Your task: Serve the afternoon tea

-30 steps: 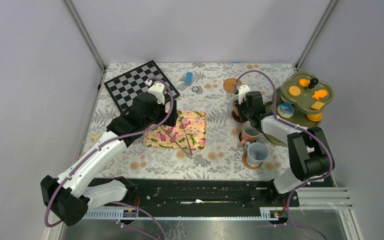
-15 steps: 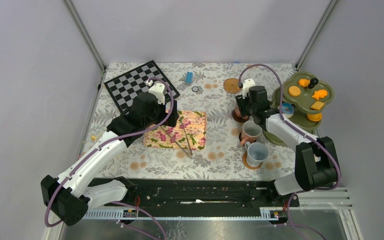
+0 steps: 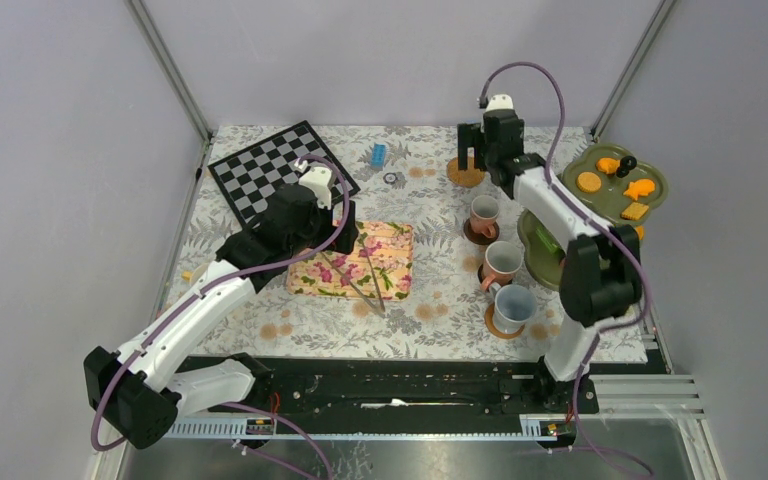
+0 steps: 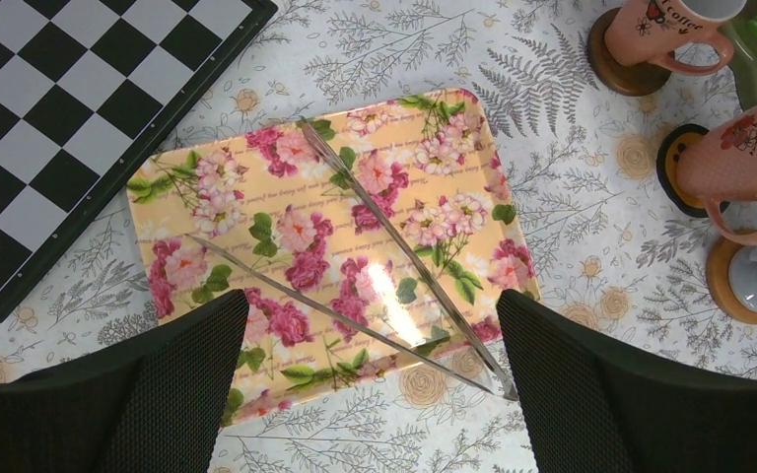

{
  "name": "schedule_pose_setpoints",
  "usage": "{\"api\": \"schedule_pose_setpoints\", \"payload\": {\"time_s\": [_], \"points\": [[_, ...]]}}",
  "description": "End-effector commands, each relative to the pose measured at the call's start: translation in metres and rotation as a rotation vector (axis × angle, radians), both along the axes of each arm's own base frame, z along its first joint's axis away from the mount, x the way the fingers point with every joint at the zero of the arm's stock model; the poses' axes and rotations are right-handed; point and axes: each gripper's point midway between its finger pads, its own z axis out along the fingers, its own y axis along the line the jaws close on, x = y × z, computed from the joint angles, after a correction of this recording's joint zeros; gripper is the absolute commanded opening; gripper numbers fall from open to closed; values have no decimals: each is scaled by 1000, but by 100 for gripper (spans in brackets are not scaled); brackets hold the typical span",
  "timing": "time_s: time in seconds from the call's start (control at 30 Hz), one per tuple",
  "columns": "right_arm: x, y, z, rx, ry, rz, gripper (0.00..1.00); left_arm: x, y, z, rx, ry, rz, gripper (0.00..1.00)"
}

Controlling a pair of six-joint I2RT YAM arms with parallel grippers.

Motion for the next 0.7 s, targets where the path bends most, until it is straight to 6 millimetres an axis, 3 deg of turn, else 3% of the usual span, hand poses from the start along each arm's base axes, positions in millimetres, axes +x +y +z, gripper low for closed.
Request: {"api": "schedule_pose_setpoints", "payload": {"time_s": [0.0,0.37,0.5,0.67], "points": [[31,-4,-32,-6,112,-153,99,7,-3,4,-7,-44,-1,99],[107,4,-87,-156,219,-167,96,8,-5,0,-3,-30,-5,99],[117,-3,-119,-232,292,-201,88,8,-6,-1,-2,-26,-9,99],[109,-1,-149,-250,356,-168,70,9,-7,-4,1,-17,-11,99]]}}
